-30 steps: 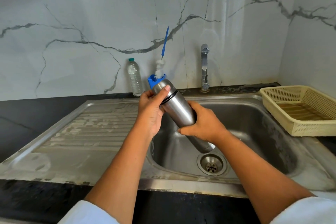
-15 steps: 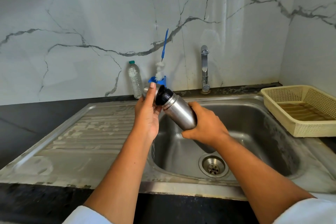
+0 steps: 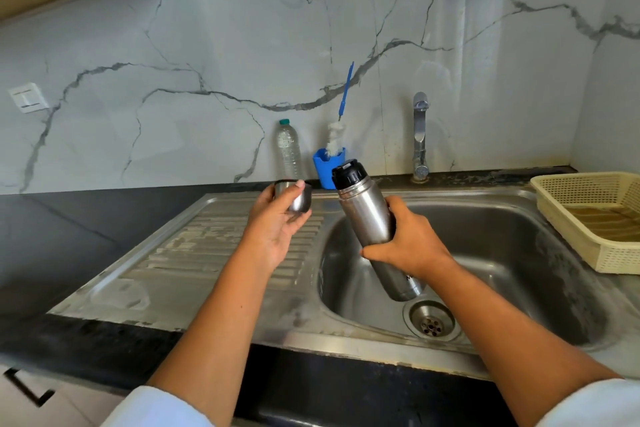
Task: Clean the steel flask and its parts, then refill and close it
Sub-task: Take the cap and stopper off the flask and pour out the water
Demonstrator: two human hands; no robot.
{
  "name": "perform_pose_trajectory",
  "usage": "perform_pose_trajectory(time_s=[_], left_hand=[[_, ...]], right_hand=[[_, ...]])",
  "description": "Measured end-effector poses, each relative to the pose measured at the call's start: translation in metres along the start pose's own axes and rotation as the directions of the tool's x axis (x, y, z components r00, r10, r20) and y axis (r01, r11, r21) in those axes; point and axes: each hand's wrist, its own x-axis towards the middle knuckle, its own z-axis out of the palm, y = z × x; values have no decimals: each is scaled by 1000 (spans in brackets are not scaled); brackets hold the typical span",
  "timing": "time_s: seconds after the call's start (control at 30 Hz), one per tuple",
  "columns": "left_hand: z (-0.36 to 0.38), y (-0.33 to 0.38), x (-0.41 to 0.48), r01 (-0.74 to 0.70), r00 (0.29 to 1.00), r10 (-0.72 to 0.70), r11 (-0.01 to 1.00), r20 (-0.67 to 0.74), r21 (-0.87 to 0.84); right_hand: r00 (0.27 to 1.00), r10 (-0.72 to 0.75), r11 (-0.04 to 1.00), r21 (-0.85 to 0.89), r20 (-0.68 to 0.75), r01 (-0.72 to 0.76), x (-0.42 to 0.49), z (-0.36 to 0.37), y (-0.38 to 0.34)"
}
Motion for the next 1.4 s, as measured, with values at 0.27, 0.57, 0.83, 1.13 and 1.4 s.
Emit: perform_pose_trajectory(time_s=[0.27,0.57,0.83,1.13,1.4], left_hand=[[-64,-9,-5,28,959,166,749,-229,662],[-81,-25,0,103,961,128,660,-247,744],[-60,-9,-2,0,979,187,416,-86,909],[63,-8,-14,-55,938,-31,970,345,235],[83,-26,-9,-111,967,78,986,244,126]], right_hand=[[996,-37,997,-65,81,43,-2,6,-4],[995,-35,997,-60,97,41,-3,6,-5],[996,-19,1000,-18,85,21,-2,3,-2],[991,-46,990,135,126,29,-4,-5,-2],[984,-74,981,188,163,43,-4,-7,-6]])
